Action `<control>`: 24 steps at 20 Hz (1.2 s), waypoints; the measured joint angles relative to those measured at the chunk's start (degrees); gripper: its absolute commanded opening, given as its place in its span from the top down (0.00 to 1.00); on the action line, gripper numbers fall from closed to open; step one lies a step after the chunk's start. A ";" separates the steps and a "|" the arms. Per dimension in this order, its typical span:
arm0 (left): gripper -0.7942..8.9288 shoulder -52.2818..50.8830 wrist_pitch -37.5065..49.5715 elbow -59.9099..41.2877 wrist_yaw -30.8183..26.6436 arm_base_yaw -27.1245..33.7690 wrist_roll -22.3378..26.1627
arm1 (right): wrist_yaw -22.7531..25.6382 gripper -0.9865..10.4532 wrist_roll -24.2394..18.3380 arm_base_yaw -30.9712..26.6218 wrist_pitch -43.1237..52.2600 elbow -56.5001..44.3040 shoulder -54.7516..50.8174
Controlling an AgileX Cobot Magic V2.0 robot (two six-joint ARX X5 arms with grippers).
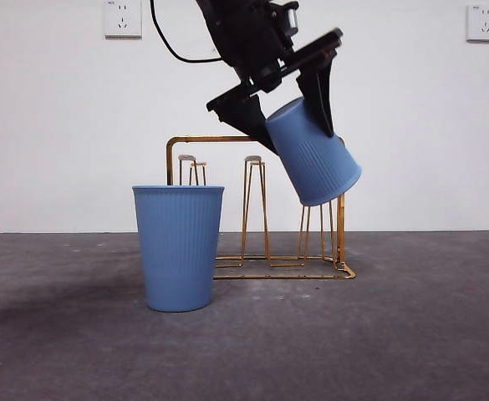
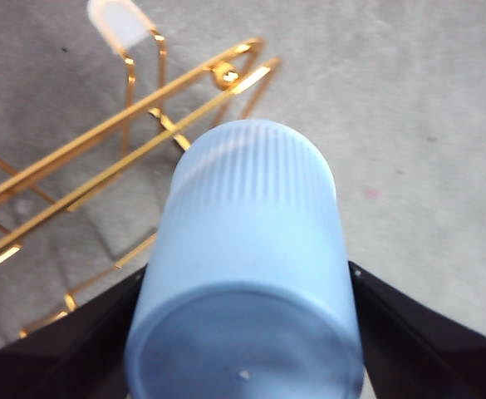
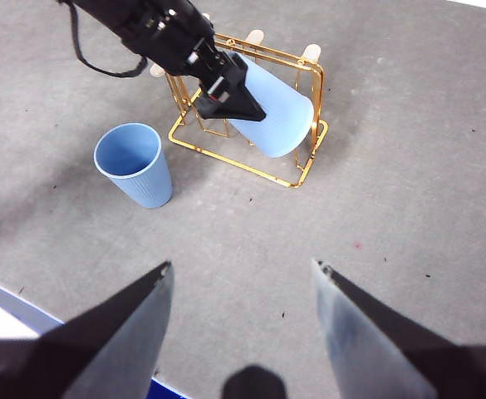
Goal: Pick up cup 1,put cup 1 in the cup rack,pick up cup 2,put cup 2 in the cup rack
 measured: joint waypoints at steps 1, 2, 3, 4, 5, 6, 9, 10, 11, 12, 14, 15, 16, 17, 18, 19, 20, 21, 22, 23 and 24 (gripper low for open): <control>0.93 0.37 0.24 -0.02 -0.48 -0.15 0.00 | 0.00 0.67 0.00 0.00 0.00 0.00 0.00; 0.93 0.94 0.63 0.00 -1.05 -0.42 0.00 | -0.02 0.67 0.00 0.00 0.00 0.00 0.00; 0.93 1.40 0.94 -0.02 -1.16 -0.55 0.00 | 0.00 0.67 0.00 0.00 0.00 0.00 0.00; 0.93 2.03 1.14 -0.02 -1.46 -0.70 0.00 | -0.04 0.67 -0.13 0.00 0.00 0.00 0.00; 0.93 2.49 1.29 0.00 -2.14 -0.85 0.00 | -0.31 0.67 -0.33 0.00 0.00 0.00 0.00; 0.93 2.95 1.40 0.00 -3.04 -0.94 0.00 | -0.85 0.67 -0.48 0.00 0.00 0.00 0.00; 0.93 3.32 2.01 0.04 -3.23 -1.25 0.02 | -2.08 0.67 -0.83 0.00 0.00 -0.02 0.00; 0.93 3.65 2.36 0.04 -3.23 -1.25 0.02 | -2.10 0.67 -0.94 0.00 0.00 -0.02 0.00; 0.93 3.74 2.60 0.04 -3.34 -1.27 0.02 | -2.10 0.67 -1.03 0.00 0.00 -0.02 0.00; 0.93 3.76 2.97 0.04 -3.61 -1.27 0.00 | -2.10 0.67 -1.03 0.00 0.00 0.00 0.00; 0.93 4.04 3.98 0.07 -4.24 -1.33 0.02 | -2.10 0.67 -1.07 0.00 0.00 -0.02 0.00; 0.92 4.22 4.26 0.07 -4.37 -1.40 0.02 | -2.10 0.67 -1.14 0.00 0.00 -0.02 0.00; 0.91 4.24 4.31 0.07 -4.46 -1.44 0.02 | -2.10 0.67 -1.25 0.00 0.00 -0.02 0.00; 0.89 4.24 4.37 0.07 -4.48 -1.46 0.02 | -2.10 0.67 -1.25 0.00 0.00 -0.02 0.00; 0.84 4.24 4.50 0.07 -4.48 -1.49 0.02 | -2.10 0.67 -1.25 0.00 0.00 -0.02 0.00; 0.81 4.24 4.63 0.07 -4.50 -1.53 0.02 | -2.10 0.67 -1.25 0.00 0.00 -0.02 0.00; 0.81 4.26 4.79 0.07 -4.50 -1.53 0.02 | -2.10 0.67 -1.25 0.00 0.00 -0.02 0.00; 0.81 4.28 4.83 0.07 -4.50 -1.53 0.02 | -2.10 0.67 -1.27 0.00 0.00 -0.02 0.00; 0.80 4.31 4.81 0.07 -4.39 -1.53 0.02 | -2.10 0.67 -1.25 0.00 0.00 -0.02 0.00; 0.71 4.31 4.83 0.07 -4.04 -1.53 0.02 | -2.10 0.67 -1.25 0.00 0.00 -0.02 0.00; 0.64 4.33 4.94 0.07 -3.91 -1.53 0.02 | -2.10 0.67 -1.25 0.00 0.00 -0.02 0.00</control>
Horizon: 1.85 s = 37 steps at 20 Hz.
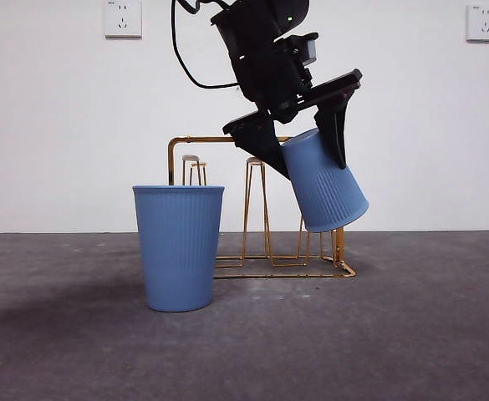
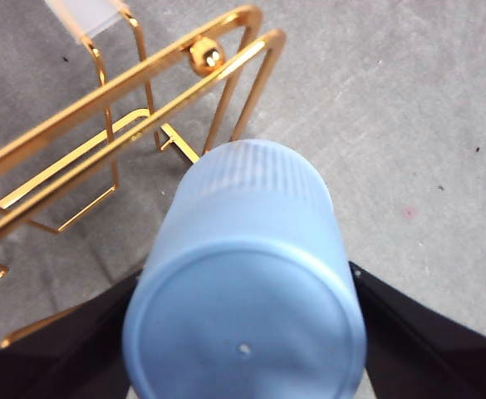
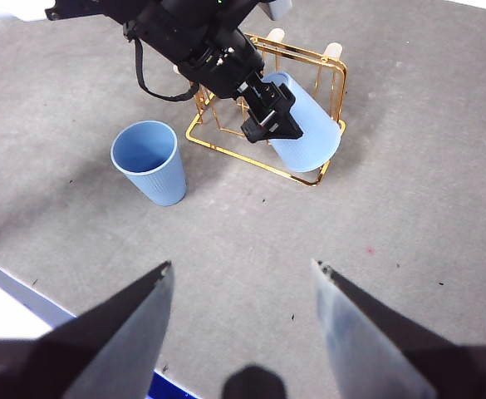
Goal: Pick up cup 1,put cup 1 in the cup rack,pick up cup 2,put cup 2 in the cup rack
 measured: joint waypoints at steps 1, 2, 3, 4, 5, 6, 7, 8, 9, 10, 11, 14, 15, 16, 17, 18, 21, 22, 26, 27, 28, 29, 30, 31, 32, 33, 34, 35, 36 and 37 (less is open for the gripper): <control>0.63 0.00 0.09 0.00 0.02 -0.04 0.00 | 0.02 0.67 0.00 0.00 0.00 0.00 0.00; 0.63 0.00 0.42 0.00 0.00 -0.13 0.04 | 0.00 0.67 0.00 0.00 0.00 0.00 0.00; 0.63 0.04 0.94 0.00 -0.02 -0.22 0.11 | 0.00 0.67 0.00 0.00 0.00 0.00 0.00; 0.62 0.11 1.53 0.00 -0.04 -0.31 0.22 | 0.00 0.67 -0.02 0.00 0.00 0.00 0.00; 0.54 0.17 1.84 0.00 -0.07 -0.39 0.35 | 0.00 0.67 -0.02 0.00 0.00 0.00 0.00; 0.47 0.22 1.95 0.00 -0.09 -0.46 0.44 | 0.00 0.67 0.00 0.00 0.00 0.00 0.00; 0.46 0.24 1.97 0.00 -0.13 -0.52 0.52 | -0.09 0.67 0.00 0.00 0.00 0.00 0.00; 0.46 0.24 2.05 0.00 -0.04 -0.59 0.92 | -0.24 0.67 0.00 0.00 0.00 0.00 0.00; 0.46 0.24 2.19 0.00 0.55 -0.74 1.07 | -0.31 0.67 -0.02 0.00 0.00 0.00 0.00; 0.46 0.24 2.19 0.00 0.68 -0.90 1.20 | -0.39 0.67 -0.02 0.00 0.00 0.00 0.00; 0.46 0.24 2.14 0.00 0.74 -1.11 1.44 | -0.39 0.67 -0.02 0.00 0.00 0.00 0.00; 0.46 0.26 0.83 0.00 0.85 -1.18 1.79 | -0.42 0.67 -0.02 0.00 0.00 0.00 0.00; 0.46 0.26 0.57 0.00 0.85 -1.18 1.95 | -0.39 0.67 -0.02 0.00 -0.02 0.00 0.00; 0.46 0.26 0.13 0.00 0.85 -1.18 1.97 | -0.39 0.67 -0.02 0.00 -0.02 0.00 0.00; 0.46 0.26 -0.24 0.00 0.85 -1.18 1.97 | -0.42 0.67 -0.02 0.00 -0.02 0.00 0.00; 0.46 0.26 -0.44 0.00 0.83 -1.18 1.95 | -0.42 0.67 -0.02 0.00 -0.02 0.00 0.00; 0.46 0.24 -0.48 0.00 0.83 -1.11 1.95 | -0.42 0.67 -0.02 0.00 -0.02 0.00 0.00; 0.46 0.07 -0.55 0.00 0.83 -1.11 1.97 | -0.42 0.67 0.00 0.00 -0.02 0.00 0.00; 0.46 -4.39 -1.16 0.00 0.79 -1.09 2.34 | -0.42 0.67 -0.02 0.00 0.00 0.00 0.00; 0.46 -6.36 -1.84 0.00 0.74 -1.09 2.58 | -0.42 0.67 0.00 0.00 0.00 0.00 0.00; 0.46 -8.44 -2.80 0.00 0.68 -1.09 3.02 | -0.39 0.67 -0.02 0.00 0.00 0.00 0.00; 0.46 -10.47 -3.93 0.00 0.50 -1.07 3.50 | -0.42 0.67 0.00 0.00 0.02 0.00 0.11; 0.46 -12.31 -5.29 0.00 0.26 -1.07 4.09 | -0.48 0.67 0.00 0.00 0.20 0.00 0.37; 0.46 -14.14 -6.82 0.00 0.20 -0.96 4.76 | -1.22 0.67 0.00 0.00 1.29 0.00 0.83; 0.46 -16.04 -8.41 0.00 0.17 -0.76 5.18 | -2.75 0.67 0.00 0.00 2.64 0.00 1.62; 0.46 -18.25 -10.34 0.00 0.17 -0.50 5.66 | -5.14 0.67 0.00 0.00 3.72 0.00 2.78; 0.47 -20.81 -12.22 0.00 -0.02 -0.15 6.34 | -7.89 0.67 0.00 0.00 4.59 0.00 4.37; 0.47 -23.71 -14.05 0.00 -0.46 0.28 7.08 | -10.03 0.67 0.00 0.04 5.70 0.00 6.29; 0.47 -26.84 -15.65 0.00 -1.09 0.70 7.69 | -10.78 0.67 0.00 0.44 7.15 0.00 8.41; 0.47 -29.97 -16.98 0.00 -1.73 1.25 8.09 | -10.95 0.67 0.07 1.07 8.66 0.00 10.95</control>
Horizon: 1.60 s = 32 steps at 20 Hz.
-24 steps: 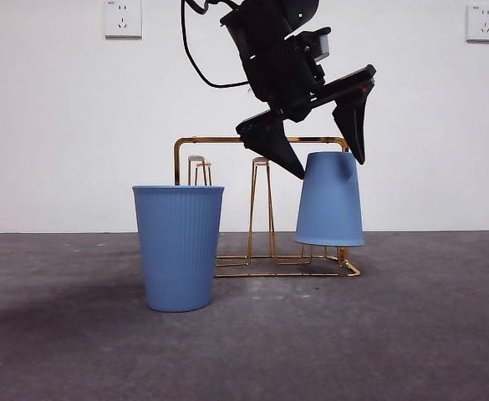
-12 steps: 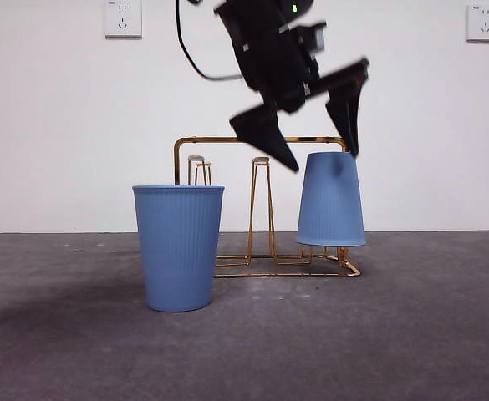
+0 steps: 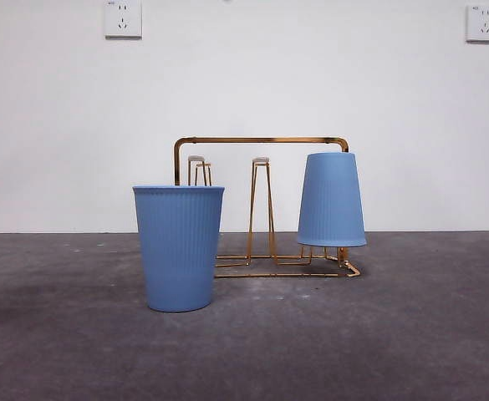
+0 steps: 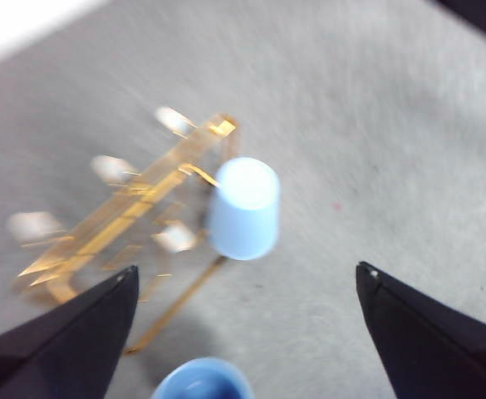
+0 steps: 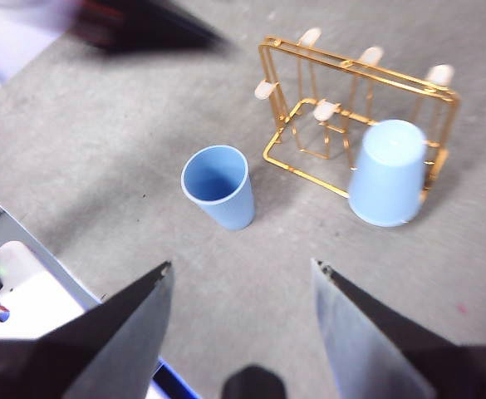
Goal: Pick up cup 1,put cup 1 in the cup rack,pick up cup 2,put cup 2 in the cup rack
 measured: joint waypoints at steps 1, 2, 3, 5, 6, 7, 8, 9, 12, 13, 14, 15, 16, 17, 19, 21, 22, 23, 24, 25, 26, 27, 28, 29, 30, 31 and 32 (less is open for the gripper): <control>0.47 -3.15 -0.96 0.00 -0.44 0.59 0.37 | 0.00 0.67 0.37 0.85 1.81 0.00 2.91; 0.47 -6.08 -2.03 0.00 -0.87 1.22 0.52 | 0.02 0.67 0.87 1.97 3.74 0.00 5.75; 0.47 -8.72 -3.19 0.02 -1.05 2.01 0.79 | 0.02 0.67 1.53 3.21 5.79 0.00 8.48; 0.47 -13.11 -6.03 0.02 -1.29 3.87 1.20 | -0.02 0.67 2.64 5.44 9.77 0.00 13.68; 0.47 -15.28 -8.00 0.04 -1.57 5.07 1.60 | 0.00 0.67 3.23 6.69 12.02 0.00 16.94; 0.47 -16.81 -9.75 0.04 -2.12 6.10 1.97 | 0.04 0.67 3.63 7.76 13.66 0.00 19.71; 0.47 -18.49 -11.78 0.04 -2.89 7.37 2.49 | 0.15 0.67 4.20 9.16 15.54 0.00 23.10; 0.47 -19.91 -12.31 -0.11 -3.08 8.39 2.86 | 0.42 0.67 4.68 10.47 17.27 0.00 26.14; 0.47 -24.30 -12.17 -1.20 -3.19 10.58 3.39 | 1.16 0.67 6.10 13.22 21.44 0.00 33.92; 0.47 -25.90 -12.13 -2.32 -3.19 11.17 3.48 | 1.99 0.67 6.45 13.92 22.12 0.00 35.93; 0.47 -27.65 -12.07 -4.11 -3.19 11.65 3.50 | 3.54 0.66 6.60 14.51 22.25 0.00 37.70; 0.47 -29.33 -12.09 -6.36 -3.19 12.04 3.50 | 5.27 0.66 6.69 15.02 22.18 0.00 39.32; 0.47 -31.02 -12.00 -9.07 -3.19 12.26 3.50 | 6.40 0.66 6.69 15.37 22.21 0.00 40.76; 0.47 -32.65 -12.02 -12.15 -3.19 12.28 3.50 | 6.56 0.66 6.71 15.50 22.21 0.00 42.01; 0.47 -35.89 -11.23 -19.15 -3.17 12.28 3.45 | 6.64 0.66 6.82 15.63 22.25 0.00 43.47; 0.47 -39.50 -8.22 -26.71 -2.21 12.28 2.86 | 7.23 0.66 6.88 15.63 22.62 0.00 44.11; 0.47 -41.42 -6.36 -30.45 -1.09 12.31 2.29 | 7.54 0.66 6.88 15.61 23.02 0.00 44.59; 0.47 -43.41 -4.42 -34.21 0.13 12.31 1.38 | 7.54 0.66 6.93 15.61 23.47 0.00 45.33; 0.47 -45.31 -2.58 -37.81 1.03 12.31 0.39 | 7.54 0.67 7.06 15.63 23.82 0.00 46.34; 0.47 -46.97 -0.90 -41.20 1.60 12.31 -0.63 | 7.56 0.67 7.10 15.63 23.91 0.00 47.43; 0.47 -48.35 0.46 -44.15 2.12 12.31 -1.66 | 7.56 0.67 7.17 15.63 23.89 0.00 48.46; 0.47 -49.48 1.55 -46.51 2.40 12.31 -2.64 | 7.56 0.67 7.34 15.63 23.93 0.00 49.24; 0.47 -50.23 2.19 -48.30 2.51 12.31 -3.32 | 7.56 0.67 7.52 15.67 24.20 0.00 49.86; 0.47 -50.75 2.67 -49.64 2.62 12.31 -4.07 | 7.56 0.67 7.76 15.76 24.83 0.00 50.27; 0.47 -51.15 3.02 -50.47 2.62 12.31 -4.61 | 7.56 0.68 7.96 15.80 25.38 0.00 50.40; 0.47 -51.43 3.17 -50.95 2.62 12.31 -5.01 | 7.56 0.74 8.15 15.85 25.73 0.00 50.42; 0.47 -51.78 3.91 -51.49 2.62 12.31 -5.38 | 7.56 0.83 8.31 16.02 26.43 0.00 50.42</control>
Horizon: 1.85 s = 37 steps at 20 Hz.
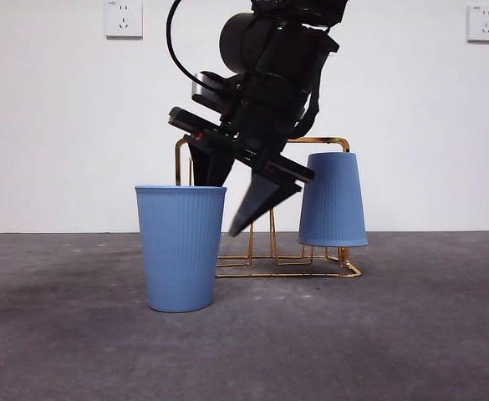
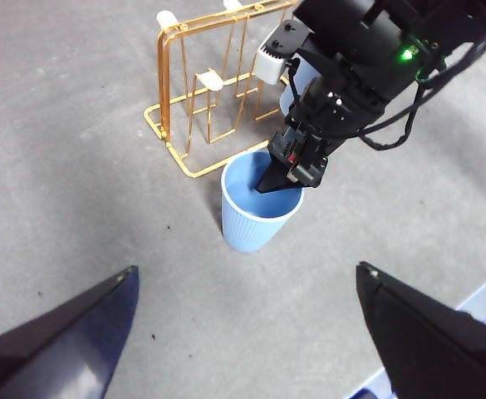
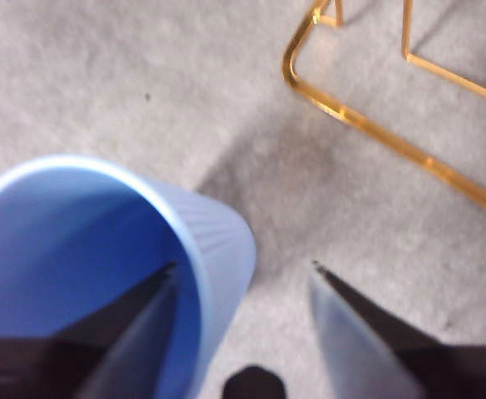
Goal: Pick up cup 1,put cup 1 in the cup rack,pick up cup 2,put cup 2 in the cup rack
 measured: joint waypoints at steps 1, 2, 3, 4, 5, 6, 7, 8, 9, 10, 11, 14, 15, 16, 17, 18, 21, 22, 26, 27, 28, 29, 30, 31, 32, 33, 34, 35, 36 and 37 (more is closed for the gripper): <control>0.47 -0.33 1.31 -0.48 0.02 0.00 -0.33 | -0.02 0.89 0.07 0.11 0.39 0.00 0.00; 0.47 -0.68 2.40 -1.01 0.37 0.00 -0.46 | -0.02 0.91 0.07 0.22 0.42 0.00 0.00; 0.47 -0.98 3.50 -1.66 1.33 0.00 -0.74 | -0.04 0.92 0.07 0.31 0.46 0.00 0.00; 0.47 -1.53 5.22 -2.80 2.80 0.00 -1.07 | -0.04 0.92 0.07 0.35 0.48 0.00 0.00; 0.47 -1.99 6.56 -3.93 4.00 0.00 -1.33 | 0.00 0.92 0.04 0.35 0.42 0.00 0.00; 0.47 -2.64 8.22 -5.49 5.81 0.00 -1.75 | -0.09 0.92 0.09 0.33 0.59 0.00 0.00; 0.47 -3.21 9.64 -6.78 7.48 0.00 -1.97 | -0.22 0.92 0.11 0.33 0.48 0.00 0.00; 0.47 -3.85 11.69 -8.39 9.35 0.00 -2.45 | -0.92 0.92 0.11 0.31 0.24 0.00 0.00; 0.47 -4.33 13.11 -9.46 10.69 0.00 -2.89 | -1.73 0.92 0.11 0.13 0.02 0.00 -0.13; 0.47 -4.85 15.13 -10.34 12.50 0.00 -3.39 | -3.10 0.92 0.13 -0.11 -0.28 -0.02 -0.83; 0.47 -5.29 17.03 -10.45 14.25 0.00 -3.82 | -3.89 0.92 0.11 -0.37 -0.42 -0.15 -2.34; 0.46 -7.34 27.69 -10.45 19.74 0.00 -5.62 | -6.23 0.92 0.09 -1.75 -0.13 -0.24 -13.42; 0.46 -7.89 30.97 -10.45 20.90 0.00 -6.01 | -7.65 0.92 0.09 -2.51 0.33 -0.24 -17.68; 0.46 -8.31 35.01 -10.45 22.38 0.00 -6.45 | -9.81 0.92 0.11 -3.65 0.94 -0.24 -22.88; 0.46 -8.46 38.62 -10.43 24.06 0.00 -7.06 | -12.37 0.92 0.17 -4.72 1.73 -0.22 -27.43; 0.46 -8.28 42.32 -10.43 26.03 0.00 -8.07 | -14.91 0.92 0.55 -6.01 2.43 -0.22 -31.69; 0.46 -5.90 56.33 -10.43 33.99 0.00 -12.74 | -24.28 0.92 1.36 -8.31 4.76 -0.22 -42.66; 0.46 -4.72 61.16 -10.43 36.06 0.00 -14.73 | -27.58 0.92 1.57 -8.35 5.77 -0.20 -45.51; 0.46 -0.02 71.12 -10.40 41.88 -0.44 -21.18 | -35.04 0.92 3.39 -8.33 9.53 -0.11 -50.88; 0.46 0.92 72.48 -10.40 42.38 -0.83 -22.23 | -35.67 0.92 3.78 -8.33 9.75 -0.09 -51.28; 0.45 2.01 73.83 -10.40 42.51 -1.49 -23.37 | -36.22 0.92 4.20 -8.33 9.90 -0.09 -51.52; 0.42 2.95 75.14 -10.40 42.51 -2.19 -24.33 | -37.18 0.92 4.61 -8.33 9.90 -0.09 -51.65; 0.39 4.09 75.89 -10.40 42.51 -2.93 -25.20 | -37.57 0.92 4.94 -8.33 9.86 -0.09 -51.63; 0.36 5.01 76.30 -10.43 42.51 -3.63 -25.90 | -37.57 0.92 5.25 -8.33 9.86 -0.09 -51.54; 0.36 5.81 77.02 -10.43 42.60 -4.52 -26.56 | -37.53 0.92 5.42 -8.35 9.86 -0.09 -51.39; 0.36 6.43 77.79 -10.43 42.73 -5.53 -26.95 | -37.51 0.92 5.57 -8.35 9.86 -0.09 -51.23; 0.36 6.73 78.25 -10.43 42.75 -6.45 -27.23 | -37.48 0.92 5.66 -8.39 9.86 -0.09 -51.12; 0.36 6.97 78.58 -10.43 42.95 -7.50 -27.41 | -37.51 0.92 5.70 -8.39 9.86 -0.09 -51.04; 0.36 7.21 78.95 -10.43 43.08 -8.41 -27.45 | -37.51 0.92 5.75 -8.44 9.90 -0.09 -50.93; 0.36 7.45 79.52 -10.43 43.15 -9.09 -27.47 | -37.53 0.92 5.84 -8.46 9.94 -0.11 -50.90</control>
